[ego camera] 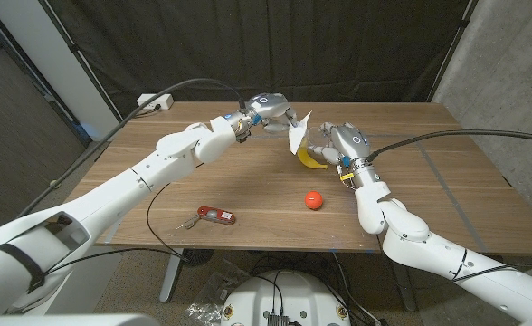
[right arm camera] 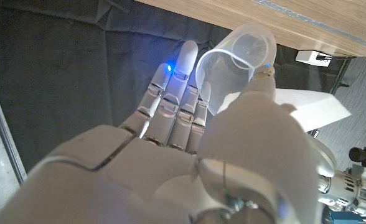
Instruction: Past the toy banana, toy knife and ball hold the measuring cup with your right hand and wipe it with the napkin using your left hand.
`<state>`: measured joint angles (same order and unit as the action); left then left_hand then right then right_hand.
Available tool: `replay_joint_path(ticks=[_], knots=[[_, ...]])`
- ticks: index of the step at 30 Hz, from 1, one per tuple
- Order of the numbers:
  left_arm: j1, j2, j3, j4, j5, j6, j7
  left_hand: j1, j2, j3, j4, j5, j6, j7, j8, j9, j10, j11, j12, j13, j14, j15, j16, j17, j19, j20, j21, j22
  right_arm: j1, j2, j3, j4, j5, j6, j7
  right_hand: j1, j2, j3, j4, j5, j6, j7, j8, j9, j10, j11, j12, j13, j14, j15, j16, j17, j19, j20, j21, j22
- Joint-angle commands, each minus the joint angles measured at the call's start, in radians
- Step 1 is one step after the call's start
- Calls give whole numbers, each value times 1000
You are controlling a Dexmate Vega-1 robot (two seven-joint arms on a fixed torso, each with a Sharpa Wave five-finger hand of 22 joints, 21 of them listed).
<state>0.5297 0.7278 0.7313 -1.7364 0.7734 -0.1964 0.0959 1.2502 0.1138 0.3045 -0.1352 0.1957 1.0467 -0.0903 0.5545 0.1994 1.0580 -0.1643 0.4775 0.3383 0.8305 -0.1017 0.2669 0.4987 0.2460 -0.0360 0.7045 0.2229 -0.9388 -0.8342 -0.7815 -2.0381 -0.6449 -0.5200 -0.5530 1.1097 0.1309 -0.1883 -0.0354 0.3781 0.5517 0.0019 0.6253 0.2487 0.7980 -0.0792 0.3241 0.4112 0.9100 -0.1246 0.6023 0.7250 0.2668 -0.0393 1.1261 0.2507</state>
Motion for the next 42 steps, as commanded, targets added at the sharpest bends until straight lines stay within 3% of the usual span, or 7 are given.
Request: replay_joint_path(ticks=[1, 12, 23, 31, 42], knots=[[36, 36, -8, -51, 116, 117, 21, 7, 1, -2, 0, -1, 9, -4, -2, 3, 42, -33, 1, 120, 10, -141, -5, 7, -3, -39, 8, 2, 6, 1, 2, 3, 5, 8, 9, 5, 12, 13, 11, 3, 95, -98, 5, 2, 8, 2, 0, 4, 12, -109, -6, 6, -1, -7, 10, 1], [92, 38, -17, -106, 215, 294, 63, 10, 2, -7, 1, -4, 9, -3, -4, 5, 47, -33, -5, 117, 16, -142, -8, 18, -4, -40, 20, 0, 13, 1, 0, 10, 1, 5, 17, 6, 11, 14, 10, 3, 94, -98, 4, 2, 7, 3, -4, 6, 14, -109, -7, 7, -2, -8, 16, -3], [119, 66, -51, -174, 175, 397, -59, 11, 4, -12, 3, -5, 6, 0, -7, 4, 49, -33, -7, 119, 32, -142, -5, 32, -4, -37, 33, -2, 29, -26, 0, -6, -18, -15, 52, 8, 11, 16, 8, 3, 97, -99, 6, 2, 13, 1, -6, 9, 17, -109, -8, 7, -1, -10, 25, -7], [139, 97, -63, -197, 113, 443, -198, 14, 5, -15, 2, -6, 1, 4, -8, 11, 48, -32, -10, 120, 35, -142, -6, 40, -6, -34, 41, -2, 56, -88, -13, -43, -58, -47, 136, 8, 11, 16, 8, 2, 98, -99, 7, 2, 16, 1, -8, 11, 19, -109, -10, 7, -1, -11, 30, -9], [162, 120, -67, -213, 71, 504, -286, 19, 6, -18, 1, -6, -7, 14, -14, 10, 49, -31, -15, 118, 42, -142, -8, 53, 3, -23, 59, -4, 77, -192, -8, -116, -61, -84, 276, 11, 11, 19, 6, 3, 98, -100, 7, 2, 18, -1, -11, 13, 20, -109, -11, 8, -2, -12, 37, -12]])
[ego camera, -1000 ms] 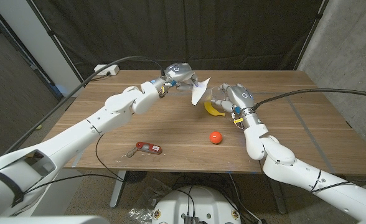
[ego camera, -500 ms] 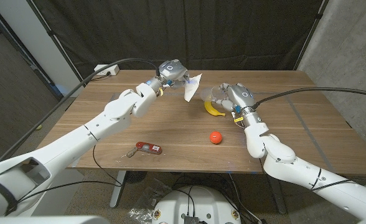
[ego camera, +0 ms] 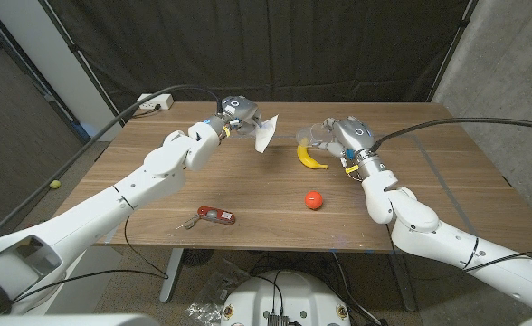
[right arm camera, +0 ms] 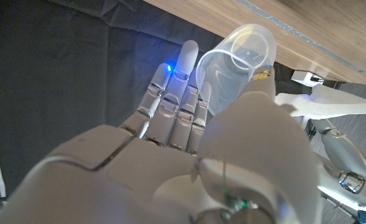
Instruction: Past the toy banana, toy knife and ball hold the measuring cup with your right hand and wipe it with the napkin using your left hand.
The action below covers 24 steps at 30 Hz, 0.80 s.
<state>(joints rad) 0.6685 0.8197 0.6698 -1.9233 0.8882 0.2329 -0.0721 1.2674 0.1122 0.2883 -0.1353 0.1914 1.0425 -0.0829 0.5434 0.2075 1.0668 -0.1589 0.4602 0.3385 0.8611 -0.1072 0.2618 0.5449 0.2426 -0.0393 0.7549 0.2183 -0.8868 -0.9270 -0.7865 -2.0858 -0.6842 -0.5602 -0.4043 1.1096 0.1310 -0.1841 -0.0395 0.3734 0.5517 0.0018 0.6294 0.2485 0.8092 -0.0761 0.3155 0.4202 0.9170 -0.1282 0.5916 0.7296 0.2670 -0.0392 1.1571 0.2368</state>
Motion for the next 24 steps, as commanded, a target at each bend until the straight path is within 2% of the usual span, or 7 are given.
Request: replay_joint_path(ticks=[1, 11, 14, 17, 24], knots=[[22, 31, -3, -27, -44, 78, -129, 2, 8, -2, 1, -2, -3, 6, -3, 2, 40, -36, 2, 118, 11, -136, -3, 7, 7, -20, 9, 1, 27, -108, -5, -76, -27, -52, 142, 12, 11, 14, 9, 7, 98, -100, 3, 2, 6, -4, -3, 4, 14, -106, -1, 3, -2, -12, 6, 1], [3, 55, 26, -43, -17, 113, -233, 4, 11, -3, 2, -2, -3, 6, -4, 3, 36, -36, 0, 120, 8, -136, -11, 12, 1, -21, 16, -1, 39, -188, -30, -133, -87, -138, 263, 14, 12, 17, 8, 8, 101, -99, 5, 2, 11, -5, -4, 6, 15, -106, -3, 4, -1, -13, 14, -2], [12, 65, 25, -45, -19, 104, -217, 5, 11, -3, 2, -2, -4, 6, -6, 2, 35, -36, -2, 119, 6, -136, -13, 13, -2, -19, 18, -2, 41, -210, -38, -148, -102, -167, 303, 14, 12, 17, 8, 8, 103, -100, 6, 2, 14, -6, -5, 7, 16, -106, -3, 4, -1, -13, 16, -3], [26, 76, 14, -53, -37, 95, -201, 6, 11, -3, 1, -2, -1, 7, -7, 0, 34, -36, -5, 116, 6, -136, -15, 15, 0, -19, 22, -2, 36, -241, -16, -170, -45, -175, 343, 14, 11, 17, 8, 8, 103, -100, 6, 2, 14, -5, -6, 7, 16, -105, -3, 4, -1, -13, 18, -3], [40, 87, 24, -68, 18, 138, -207, 10, 9, -5, 0, -5, 4, 6, -12, -6, 41, -36, -8, 112, 13, -136, -17, 20, 3, -23, 31, -5, 47, -282, -33, -208, -64, -244, 464, 13, 12, 17, 8, 8, 101, -100, 6, 2, 12, -3, -9, 9, 14, -106, -8, 2, -3, -12, 22, -6]])
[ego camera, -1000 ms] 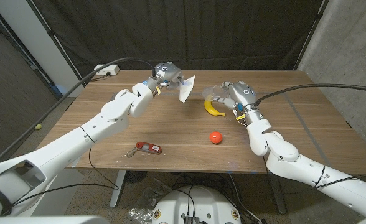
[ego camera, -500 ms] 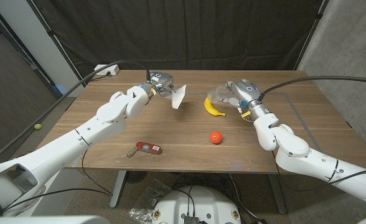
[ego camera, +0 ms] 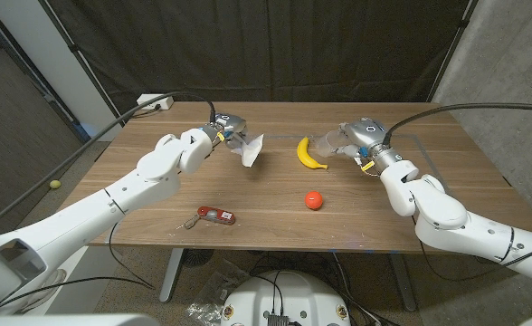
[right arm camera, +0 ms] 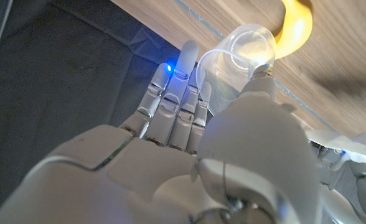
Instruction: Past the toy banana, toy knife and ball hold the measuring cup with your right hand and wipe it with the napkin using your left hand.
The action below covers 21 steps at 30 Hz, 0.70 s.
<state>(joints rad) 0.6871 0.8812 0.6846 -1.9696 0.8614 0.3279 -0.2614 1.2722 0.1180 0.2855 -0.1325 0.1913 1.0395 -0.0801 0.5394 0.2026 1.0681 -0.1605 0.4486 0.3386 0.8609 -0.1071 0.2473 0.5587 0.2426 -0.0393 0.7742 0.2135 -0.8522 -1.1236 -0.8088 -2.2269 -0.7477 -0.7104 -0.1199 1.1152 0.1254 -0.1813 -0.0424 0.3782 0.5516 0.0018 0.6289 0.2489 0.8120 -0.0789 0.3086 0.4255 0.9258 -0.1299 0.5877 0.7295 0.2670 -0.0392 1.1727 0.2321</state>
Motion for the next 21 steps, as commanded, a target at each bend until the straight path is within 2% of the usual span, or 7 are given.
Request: replay_joint_path(ticks=[1, 6, 13, 16, 17, 19, 21], knots=[[24, 27, 10, -23, 49, 47, -18, 5, 4, -2, -3, -5, 7, 2, -8, -1, 39, -34, 3, 111, 13, -136, -2, 6, 2, -23, 11, 0, 14, -91, -13, -72, -4, -103, 194, 8, 17, 14, 11, 3, 101, -101, 6, 2, 9, 0, -2, 4, 6, -104, -4, 3, -4, -11, 7, -1], [29, 32, 14, -28, 70, 64, -31, 12, 1, -1, -7, -7, 1, -2, -16, -5, 28, -36, -16, 93, 10, -136, -7, 9, -1, -22, 17, -1, 26, -126, -14, -91, 10, -117, 263, 8, 18, 15, 11, 3, 105, -101, 8, 2, 12, -2, -4, 5, 6, -104, -6, 2, -5, -10, 10, -3], [25, 31, 27, -27, 100, 80, -63, 15, 5, 4, -3, -11, -26, -11, -36, -9, 4, -37, -58, 55, -12, -132, -28, 4, -14, -14, 27, -4, 85, -144, -16, -100, 64, -84, 421, 6, 17, 15, 12, 3, 102, -98, 8, 3, 14, -1, -6, 6, -3, -104, -16, -3, -10, -13, 14, -6], [37, 34, 19, -30, 93, 77, -37, -42, -2, -7, 30, -14, -49, -21, -51, -11, -11, -42, -83, 36, -24, -125, -48, -20, -19, -9, 34, -10, 110, -142, -22, -99, 77, -58, 471, 5, 19, 16, 13, 4, 118, -97, 14, 3, 30, 5, -2, 7, 5, -104, -15, -3, -4, -15, 18, -8], [37, 34, 18, -30, 93, 77, -37, -48, -3, -7, 33, -14, -52, -21, -53, -11, -21, -41, -90, 32, -24, -125, -50, -24, -19, -9, 35, -10, 111, -141, -23, -100, 76, -58, 474, 5, 18, 16, 13, 4, 121, -97, 16, 3, 35, 8, 0, 7, 6, -104, -15, -3, -2, -16, 20, -9], [39, 35, 15, -31, 91, 78, -35, -71, -8, -12, 46, -14, -61, -25, -60, -11, -42, -40, -106, 24, -35, -121, -57, -35, -25, -1, 37, -12, 169, -114, -52, -91, 54, -56, 605, 5, 17, 15, 12, 4, 128, -95, 19, 3, 39, 5, 1, 8, 8, -104, -16, -3, -1, -14, 22, -10], [40, 35, 12, -31, 87, 78, -34, -95, -10, -17, 59, -13, -77, -27, -69, -11, -59, -40, -118, 20, -49, -118, -61, -45, -34, 3, 37, -14, 206, -91, -80, -83, 16, -60, 683, 5, 18, 16, 13, 4, 127, -94, 19, 3, 37, 5, -1, 8, 8, -104, -18, -5, -3, -12, 22, -11]])
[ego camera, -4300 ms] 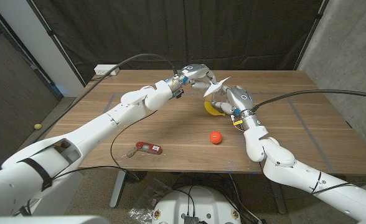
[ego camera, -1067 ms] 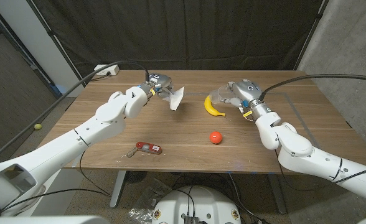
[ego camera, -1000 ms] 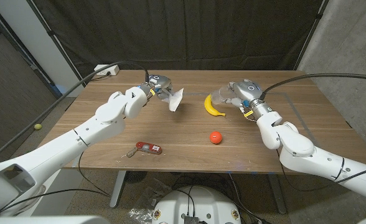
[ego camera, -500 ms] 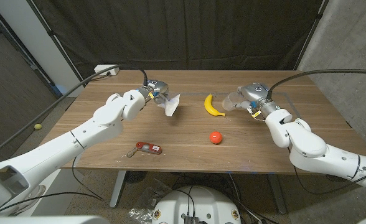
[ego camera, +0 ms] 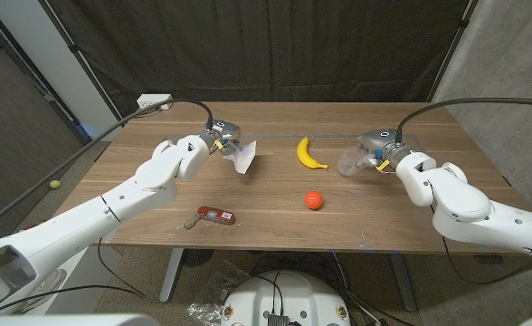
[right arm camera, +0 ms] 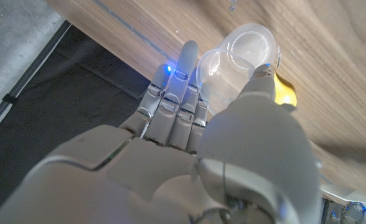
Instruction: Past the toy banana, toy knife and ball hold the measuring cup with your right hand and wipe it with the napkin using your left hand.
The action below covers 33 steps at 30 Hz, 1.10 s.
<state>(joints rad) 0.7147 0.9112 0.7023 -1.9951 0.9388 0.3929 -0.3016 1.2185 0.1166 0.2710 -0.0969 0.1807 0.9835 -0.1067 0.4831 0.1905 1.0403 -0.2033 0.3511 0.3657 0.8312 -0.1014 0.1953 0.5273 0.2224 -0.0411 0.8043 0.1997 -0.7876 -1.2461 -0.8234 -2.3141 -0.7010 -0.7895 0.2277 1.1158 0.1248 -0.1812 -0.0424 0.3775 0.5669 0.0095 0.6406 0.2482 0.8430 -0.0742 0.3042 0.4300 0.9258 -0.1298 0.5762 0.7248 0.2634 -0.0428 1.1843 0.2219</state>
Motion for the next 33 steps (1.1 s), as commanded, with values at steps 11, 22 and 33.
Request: replay_joint_path(ticks=[11, 22, 33], knots=[[22, 17, -26, -17, -7, 9, 18, -311, -140, -139, 161, 56, -339, -72, -225, 0, -320, 29, -159, -68, -302, -101, -15, -106, -175, 76, -68, -12, 220, 83, -131, 29, -115, 8, 481, -8, 18, 12, 21, 4, 93, -102, 0, 3, -14, 1, -10, 7, -20, -103, -46, -30, -19, -4, 11, -9], [19, 18, -36, -13, -28, -5, 24, -423, -160, -226, 223, 107, -621, -83, -299, 10, -635, 83, -173, -115, -585, -6, -16, -181, -278, 123, -144, -10, 254, 106, -163, 33, -159, -22, 546, -34, 18, -3, 45, 12, -9, -97, -76, -36, -132, 15, -79, -22, -121, -99, -217, -176, -68, 23, 3, -33], [11, 12, -34, -4, -30, -10, 30, -437, -153, -232, 231, 110, -618, -81, -292, 10, -648, 83, -168, -118, -590, -6, -10, -187, -280, 127, -148, -10, 297, 124, -193, 25, -212, -71, 664, -108, -5, -56, 99, 22, -378, -44, -350, -61, -455, 36, -121, -110, -332, -46, -386, -286, -136, 72, -40, -42]])
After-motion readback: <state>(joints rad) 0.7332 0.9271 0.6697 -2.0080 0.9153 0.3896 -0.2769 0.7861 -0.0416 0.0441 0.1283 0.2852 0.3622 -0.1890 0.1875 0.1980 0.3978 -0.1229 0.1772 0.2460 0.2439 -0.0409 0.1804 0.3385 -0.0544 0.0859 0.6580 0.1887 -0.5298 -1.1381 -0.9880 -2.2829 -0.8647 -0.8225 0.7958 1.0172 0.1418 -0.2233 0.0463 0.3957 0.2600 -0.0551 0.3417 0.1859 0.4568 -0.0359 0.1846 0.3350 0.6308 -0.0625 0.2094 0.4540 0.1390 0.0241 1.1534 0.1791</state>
